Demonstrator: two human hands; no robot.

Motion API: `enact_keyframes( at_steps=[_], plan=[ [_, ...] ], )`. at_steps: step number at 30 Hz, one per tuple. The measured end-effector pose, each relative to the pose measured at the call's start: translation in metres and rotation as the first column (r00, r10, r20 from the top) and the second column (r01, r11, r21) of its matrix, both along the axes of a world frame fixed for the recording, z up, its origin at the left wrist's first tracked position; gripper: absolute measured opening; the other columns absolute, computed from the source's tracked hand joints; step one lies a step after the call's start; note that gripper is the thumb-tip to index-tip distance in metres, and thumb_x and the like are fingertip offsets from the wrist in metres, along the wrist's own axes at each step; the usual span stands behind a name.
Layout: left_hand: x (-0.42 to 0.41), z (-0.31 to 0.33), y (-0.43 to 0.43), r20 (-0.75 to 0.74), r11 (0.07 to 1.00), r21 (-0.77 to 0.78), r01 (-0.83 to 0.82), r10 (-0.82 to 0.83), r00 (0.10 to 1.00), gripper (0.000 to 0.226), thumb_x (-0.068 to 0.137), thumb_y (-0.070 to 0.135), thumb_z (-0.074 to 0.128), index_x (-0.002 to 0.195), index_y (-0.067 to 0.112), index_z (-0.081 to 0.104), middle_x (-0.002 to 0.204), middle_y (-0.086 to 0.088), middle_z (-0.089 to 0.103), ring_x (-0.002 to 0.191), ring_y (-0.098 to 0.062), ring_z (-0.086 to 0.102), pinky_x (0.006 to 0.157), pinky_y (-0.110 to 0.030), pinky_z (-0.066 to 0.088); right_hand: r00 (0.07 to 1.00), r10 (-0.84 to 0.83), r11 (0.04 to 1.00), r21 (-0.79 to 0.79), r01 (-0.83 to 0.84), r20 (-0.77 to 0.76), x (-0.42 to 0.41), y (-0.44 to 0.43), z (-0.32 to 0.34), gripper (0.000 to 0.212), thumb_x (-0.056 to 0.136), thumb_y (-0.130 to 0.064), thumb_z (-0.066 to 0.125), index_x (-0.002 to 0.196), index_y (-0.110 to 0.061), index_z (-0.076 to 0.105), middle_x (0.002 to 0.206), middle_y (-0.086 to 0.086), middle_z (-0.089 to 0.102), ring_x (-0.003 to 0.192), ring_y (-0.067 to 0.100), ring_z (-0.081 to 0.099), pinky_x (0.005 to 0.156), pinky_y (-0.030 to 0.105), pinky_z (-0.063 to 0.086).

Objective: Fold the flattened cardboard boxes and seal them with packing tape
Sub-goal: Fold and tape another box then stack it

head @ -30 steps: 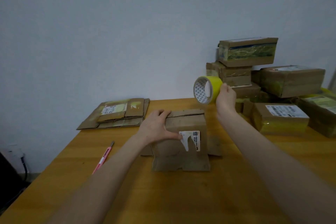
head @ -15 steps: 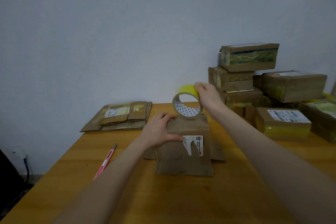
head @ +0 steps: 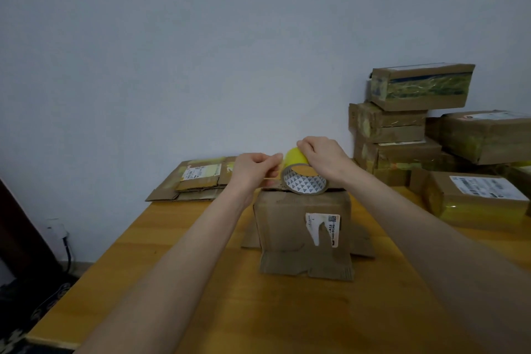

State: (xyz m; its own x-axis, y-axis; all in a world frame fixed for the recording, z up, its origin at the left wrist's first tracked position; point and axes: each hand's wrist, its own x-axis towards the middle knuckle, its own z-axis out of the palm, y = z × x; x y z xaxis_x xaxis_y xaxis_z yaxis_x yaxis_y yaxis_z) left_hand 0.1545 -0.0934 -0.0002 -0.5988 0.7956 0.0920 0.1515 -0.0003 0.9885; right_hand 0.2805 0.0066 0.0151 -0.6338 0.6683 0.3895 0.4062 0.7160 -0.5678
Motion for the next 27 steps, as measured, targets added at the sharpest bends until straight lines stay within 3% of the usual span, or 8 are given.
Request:
enact_keyframes(
  at_steps=[4,7,12,15,19,22,25,27],
  plan=[
    [-0.007,-0.008,0.002,0.074,0.996,-0.041,-0.077,0.08,0.994,0.021,0.092,0.017,0.063,0.076,0.006,0.058,0.066,-0.005,0.061,0.053,-0.009,0.061,0.044,-0.019,0.05,0.989,0.148,0.969,-0.195,-0.149,-0.02,0.014,0.004,-0.005,0.045,0.087,-0.046,0.061,0.122,-0.018,0.055,0.111,-0.003,0.058,0.102,0.015,0.054,0.086,0.031,0.044],
    [-0.009,-0.01,0.003,0.05,0.991,-0.057,-0.117,0.12,0.991,0.021,0.094,0.016,0.059,0.075,0.007,0.056,0.056,-0.002,0.058,0.042,-0.005,0.054,0.038,-0.017,0.043,0.991,0.133,0.969,-0.209,-0.133,-0.015,0.018,0.01,-0.014,0.054,0.077,-0.032,0.077,0.121,-0.017,0.051,0.109,0.001,0.06,0.101,0.02,0.057,0.08,0.031,0.043],
    [-0.011,-0.008,0.004,0.125,0.994,-0.107,-0.031,0.044,0.991,0.031,0.086,0.031,0.069,0.07,0.008,0.056,0.058,-0.001,0.055,0.05,-0.009,0.053,0.043,-0.018,0.045,0.992,0.129,0.981,-0.143,-0.128,-0.004,0.013,0.013,-0.019,0.045,0.086,-0.026,0.067,0.126,-0.016,0.049,0.11,0.002,0.057,0.102,0.021,0.053,0.079,0.027,0.035],
    [-0.018,-0.012,0.001,0.172,0.989,-0.146,-0.034,0.059,0.983,0.022,0.089,0.016,0.067,0.071,0.006,0.059,0.05,-0.001,0.055,0.045,-0.009,0.05,0.04,-0.017,0.044,0.987,0.162,0.979,-0.124,-0.16,0.002,0.005,0.01,-0.018,0.052,0.085,-0.026,0.068,0.133,-0.02,0.047,0.114,-0.002,0.054,0.103,0.015,0.049,0.081,0.025,0.035],
    [-0.024,-0.016,-0.001,0.063,0.979,-0.179,-0.098,0.111,0.992,0.028,0.092,0.005,0.059,0.064,0.007,0.056,0.049,-0.004,0.052,0.044,-0.014,0.044,0.038,-0.019,0.039,0.981,0.188,0.94,-0.284,-0.192,-0.039,0.004,0.011,-0.02,0.055,0.076,-0.023,0.076,0.124,-0.023,0.049,0.105,-0.002,0.058,0.095,0.015,0.054,0.077,0.028,0.043],
    [-0.03,-0.016,-0.005,0.014,0.972,-0.188,-0.138,0.143,0.99,0.026,0.094,0.008,0.057,0.068,0.006,0.058,0.052,-0.003,0.049,0.044,-0.013,0.041,0.037,-0.018,0.036,0.987,0.159,0.955,-0.248,-0.162,-0.034,0.007,0.012,-0.022,0.041,0.076,-0.018,0.072,0.112,-0.022,0.054,0.096,0.0,0.059,0.088,0.016,0.055,0.071,0.027,0.044],
    [-0.045,-0.012,-0.011,0.029,0.967,-0.203,-0.155,0.164,0.986,0.015,0.094,0.012,0.058,0.082,0.004,0.061,0.059,-0.002,0.049,0.048,-0.01,0.041,0.037,-0.016,0.036,0.987,0.158,0.972,-0.173,-0.162,-0.038,0.005,0.012,-0.014,0.045,0.077,-0.013,0.064,0.121,-0.024,0.057,0.107,0.0,0.06,0.096,0.018,0.055,0.076,0.028,0.046],
    [-0.05,-0.015,-0.015,0.04,0.964,-0.228,-0.138,0.151,0.988,0.017,0.094,0.013,0.058,0.078,0.006,0.059,0.06,-0.001,0.05,0.048,-0.009,0.042,0.039,-0.016,0.037,0.987,0.16,0.975,-0.155,-0.158,0.001,0.003,0.013,-0.008,0.052,0.077,-0.018,0.062,0.128,-0.028,0.055,0.117,-0.002,0.058,0.102,0.018,0.053,0.082,0.029,0.046]
  ],
)
